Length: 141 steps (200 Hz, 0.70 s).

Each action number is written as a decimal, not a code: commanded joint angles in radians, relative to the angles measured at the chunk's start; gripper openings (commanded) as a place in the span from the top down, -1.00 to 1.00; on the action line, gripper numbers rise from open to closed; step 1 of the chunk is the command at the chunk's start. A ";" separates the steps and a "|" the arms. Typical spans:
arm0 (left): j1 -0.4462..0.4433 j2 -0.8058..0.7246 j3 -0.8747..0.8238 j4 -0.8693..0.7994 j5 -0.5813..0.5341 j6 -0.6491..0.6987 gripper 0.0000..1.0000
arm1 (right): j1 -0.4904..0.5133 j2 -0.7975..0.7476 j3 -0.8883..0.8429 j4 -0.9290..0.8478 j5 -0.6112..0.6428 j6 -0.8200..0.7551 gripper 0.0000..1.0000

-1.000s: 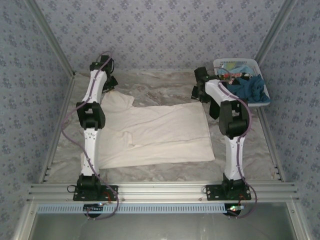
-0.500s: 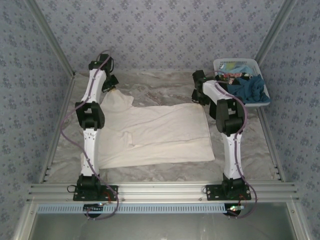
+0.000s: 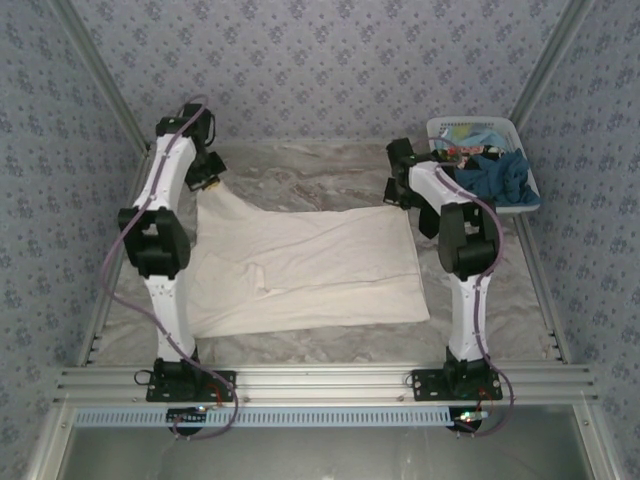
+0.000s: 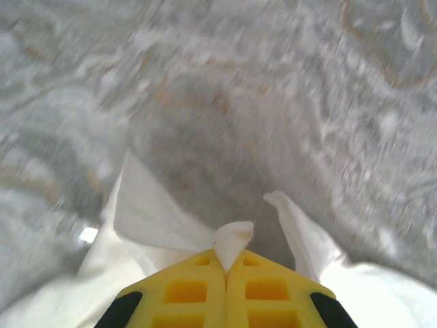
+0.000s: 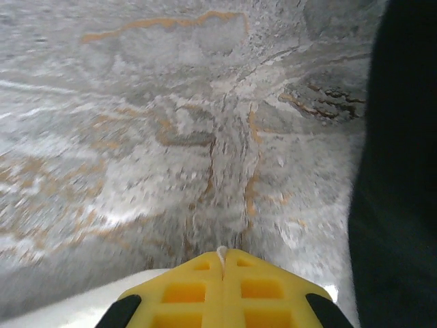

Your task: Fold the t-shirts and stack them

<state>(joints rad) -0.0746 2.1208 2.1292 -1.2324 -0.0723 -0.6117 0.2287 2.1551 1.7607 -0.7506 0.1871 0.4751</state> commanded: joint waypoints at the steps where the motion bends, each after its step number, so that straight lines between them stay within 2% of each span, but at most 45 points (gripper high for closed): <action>1: 0.005 -0.151 -0.169 0.023 0.014 -0.016 1.00 | 0.012 -0.112 -0.063 0.017 0.003 -0.032 1.00; 39: 0.003 -0.389 -0.468 0.041 0.014 -0.021 1.00 | 0.026 -0.273 -0.266 0.046 -0.017 -0.004 1.00; 73: -0.004 -0.599 -0.647 0.002 -0.068 -0.049 1.00 | 0.024 -0.422 -0.450 0.067 -0.022 0.023 1.00; 141: -0.016 -0.898 -0.993 -0.029 -0.108 -0.129 1.00 | 0.023 -0.566 -0.718 0.063 -0.061 0.065 1.00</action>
<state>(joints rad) -0.0818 1.2839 1.2114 -1.2209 -0.1463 -0.6891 0.2550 1.6394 1.0992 -0.6765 0.1345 0.5091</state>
